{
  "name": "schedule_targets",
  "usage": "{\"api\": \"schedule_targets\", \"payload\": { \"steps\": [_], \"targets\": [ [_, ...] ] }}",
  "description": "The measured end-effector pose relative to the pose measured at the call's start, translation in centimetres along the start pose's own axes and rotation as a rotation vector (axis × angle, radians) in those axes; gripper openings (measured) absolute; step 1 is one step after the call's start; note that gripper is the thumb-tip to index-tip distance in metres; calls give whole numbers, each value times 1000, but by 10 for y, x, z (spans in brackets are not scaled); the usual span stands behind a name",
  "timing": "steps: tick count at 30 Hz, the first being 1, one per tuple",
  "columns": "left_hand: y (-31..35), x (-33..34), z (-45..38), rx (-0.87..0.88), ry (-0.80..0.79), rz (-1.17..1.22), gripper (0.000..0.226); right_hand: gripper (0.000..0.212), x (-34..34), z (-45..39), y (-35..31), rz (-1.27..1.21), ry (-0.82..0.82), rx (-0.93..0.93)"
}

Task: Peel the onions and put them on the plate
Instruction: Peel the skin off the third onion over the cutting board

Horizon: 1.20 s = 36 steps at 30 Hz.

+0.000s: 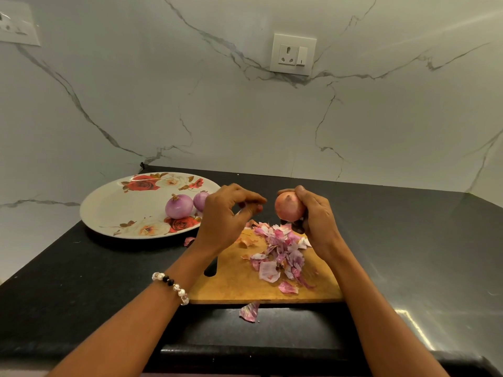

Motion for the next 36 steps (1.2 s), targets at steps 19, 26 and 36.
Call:
{"api": "schedule_targets", "payload": {
  "steps": [19, 26, 36],
  "targets": [
    [11, 15, 9, 79, 16, -110, 26, 44, 18, 3, 4, -58, -160, 72],
    [8, 16, 9, 46, 2, -92, 23, 44, 19, 3, 4, -51, -160, 64],
    [10, 20, 10, -14, -43, -104, 19, 50, 18, 3, 3, -11, -141, 47]
  ]
}}
Point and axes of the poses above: each hand's wrist, its own z-axis away from the middle knuckle, its own x-axis out of the palm, y = z × x, the point moved 5 cm from there along -z, towards the middle knuckle, and after that the axes turned 7 degrees about z, right-handed, at the moved point
